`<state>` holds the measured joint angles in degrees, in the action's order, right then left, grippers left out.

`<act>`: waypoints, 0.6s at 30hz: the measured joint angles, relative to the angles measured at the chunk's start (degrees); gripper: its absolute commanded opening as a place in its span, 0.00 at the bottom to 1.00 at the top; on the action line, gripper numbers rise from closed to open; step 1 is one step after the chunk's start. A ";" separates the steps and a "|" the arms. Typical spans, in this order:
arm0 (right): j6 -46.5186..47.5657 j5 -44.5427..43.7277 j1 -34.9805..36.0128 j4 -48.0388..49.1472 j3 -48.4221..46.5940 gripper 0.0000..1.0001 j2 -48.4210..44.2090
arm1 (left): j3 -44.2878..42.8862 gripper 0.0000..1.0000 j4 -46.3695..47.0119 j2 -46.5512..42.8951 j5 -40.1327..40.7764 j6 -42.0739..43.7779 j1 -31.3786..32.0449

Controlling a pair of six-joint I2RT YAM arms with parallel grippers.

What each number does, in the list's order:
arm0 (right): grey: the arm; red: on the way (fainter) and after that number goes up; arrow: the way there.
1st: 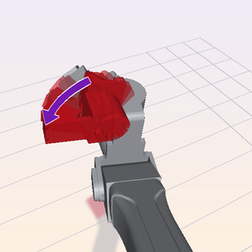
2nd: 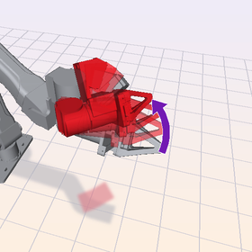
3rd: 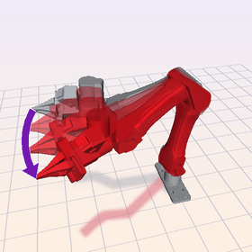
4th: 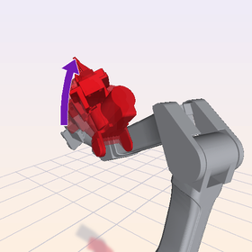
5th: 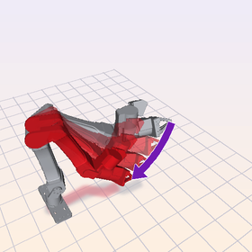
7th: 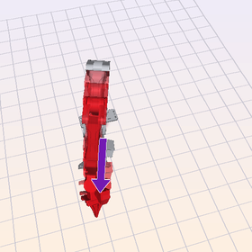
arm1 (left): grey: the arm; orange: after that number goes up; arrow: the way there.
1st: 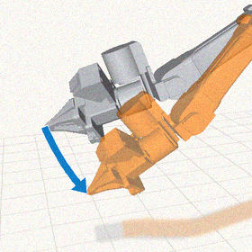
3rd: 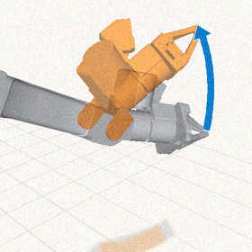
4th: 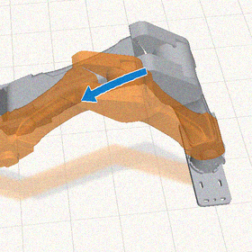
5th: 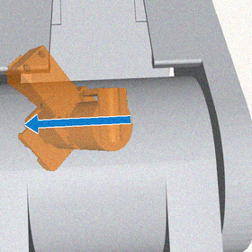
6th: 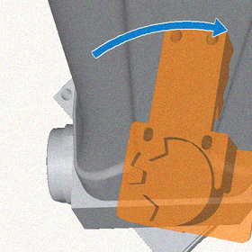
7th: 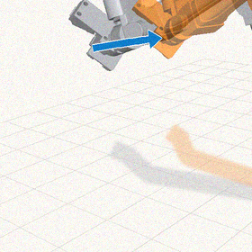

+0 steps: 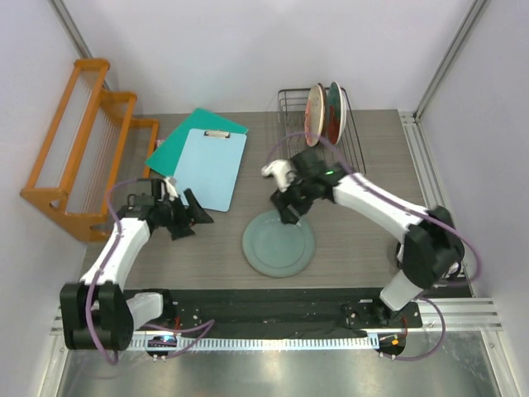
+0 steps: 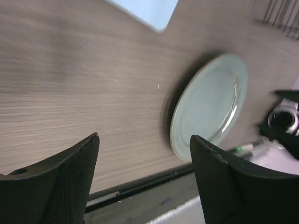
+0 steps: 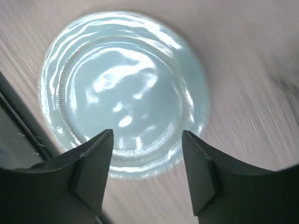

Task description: Load the plates into the dish rack

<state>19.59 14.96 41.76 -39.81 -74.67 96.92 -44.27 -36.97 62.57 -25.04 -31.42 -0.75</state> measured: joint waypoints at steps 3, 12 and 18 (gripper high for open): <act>-6.99 4.15 -9.97 1.68 5.07 0.68 -9.57 | 5.18 0.77 4.68 6.08 -4.35 -2.86 3.41; -24.02 17.00 -24.90 4.83 25.73 0.67 -16.15 | 9.27 0.70 19.08 16.26 -8.63 -7.37 10.84; -29.77 22.88 -31.32 9.11 31.95 0.67 -16.04 | 9.68 0.64 27.58 22.67 -11.54 -9.38 16.04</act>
<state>-10.17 37.85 10.44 -30.70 -42.72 80.88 -34.59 -9.39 85.23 -36.58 -40.80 15.29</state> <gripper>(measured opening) 0.672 0.679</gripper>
